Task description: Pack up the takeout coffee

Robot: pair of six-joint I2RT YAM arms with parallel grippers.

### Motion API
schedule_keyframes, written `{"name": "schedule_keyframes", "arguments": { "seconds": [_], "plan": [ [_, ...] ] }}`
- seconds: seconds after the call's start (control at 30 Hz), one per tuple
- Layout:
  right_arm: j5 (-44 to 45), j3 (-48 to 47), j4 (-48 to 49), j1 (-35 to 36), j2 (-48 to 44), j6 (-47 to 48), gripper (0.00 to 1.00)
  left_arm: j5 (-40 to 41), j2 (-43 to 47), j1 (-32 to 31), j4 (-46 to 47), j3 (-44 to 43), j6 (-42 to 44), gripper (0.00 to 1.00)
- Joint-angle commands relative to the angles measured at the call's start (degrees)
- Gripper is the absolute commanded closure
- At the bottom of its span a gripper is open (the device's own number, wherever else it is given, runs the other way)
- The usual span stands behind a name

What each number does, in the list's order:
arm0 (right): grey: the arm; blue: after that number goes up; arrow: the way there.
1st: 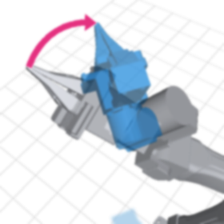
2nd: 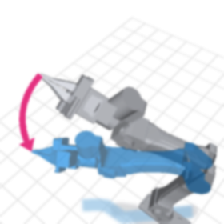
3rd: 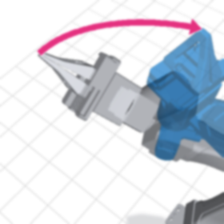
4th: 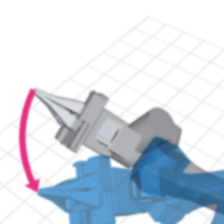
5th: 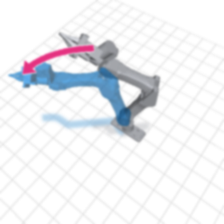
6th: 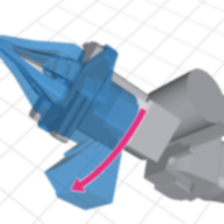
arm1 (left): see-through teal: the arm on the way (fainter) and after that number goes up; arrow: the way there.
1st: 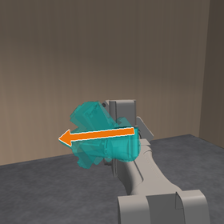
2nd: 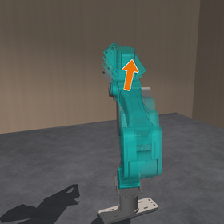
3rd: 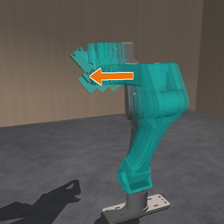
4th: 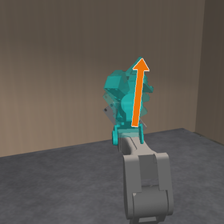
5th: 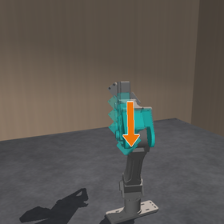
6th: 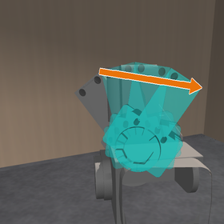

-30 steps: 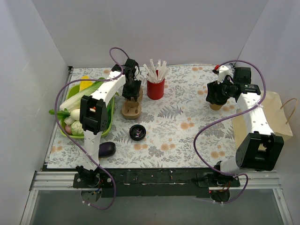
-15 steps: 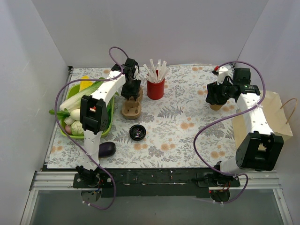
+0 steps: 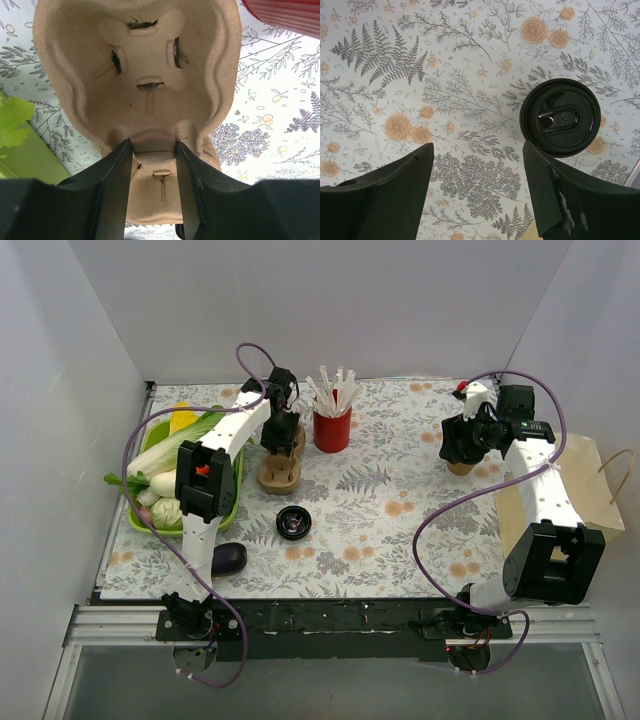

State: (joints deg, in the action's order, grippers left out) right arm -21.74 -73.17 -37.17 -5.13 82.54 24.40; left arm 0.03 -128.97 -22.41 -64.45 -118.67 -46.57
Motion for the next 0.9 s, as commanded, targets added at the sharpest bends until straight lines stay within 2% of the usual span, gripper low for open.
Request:
{"name": "schedule_keyframes", "arguments": {
  "seconds": [0.0,0.03,0.13,0.37,0.43,0.47,0.6,0.7,0.73,0.77,0.87],
  "plan": [
    [0.03,-0.04,0.96,0.2,-1.16,0.73,0.21,-2.14,2.31,-0.09,-0.86,-0.33,0.6,0.79],
    [0.11,0.04,0.87,0.2,-1.16,0.73,0.21,-2.4,3.27,0.0,-0.86,-0.24,1.47,0.9],
    [0.12,-0.14,0.87,0.2,-1.16,0.73,0.21,-2.93,4.69,0.79,-1.3,-1.29,3.32,1.0],
    [-0.41,-0.31,0.78,0.2,-0.89,0.65,0.21,1.12,6.01,4.65,-0.33,-10.6,9.47,1.0],
    [-0.41,-0.31,0.78,0.2,-0.63,0.65,0.21,-8.32,5.92,6.94,-0.42,-11.49,11.05,1.0],
    [-0.76,-0.4,0.78,0.29,-0.45,0.47,0.21,-10.21,5.83,7.55,-0.77,-10.88,11.41,1.0],
    [-1.2,-0.92,0.96,0.29,-0.1,0.38,0.21,-9.26,4.6,6.69,-3.31,-9.12,14.83,1.0],
    [-1.03,-0.84,0.87,0.29,-0.36,0.47,0.21,-19.17,3.02,7.82,-7.18,-12.9,12.55,1.0],
    [-0.94,-0.75,0.87,0.29,-0.54,0.47,0.21,-17.28,3.19,7.74,-6.58,-12.38,11.07,1.0],
    [-1.11,-0.49,0.78,0.29,-0.54,0.47,0.21,-8.91,3.72,7.39,-2.92,-10.55,10.97,1.0],
    [-1.46,0.04,0.69,0.38,-0.8,0.38,0.21,-2.41,8.09,7.03,7.54,-4.83,15.52,1.0]
  ]
}}
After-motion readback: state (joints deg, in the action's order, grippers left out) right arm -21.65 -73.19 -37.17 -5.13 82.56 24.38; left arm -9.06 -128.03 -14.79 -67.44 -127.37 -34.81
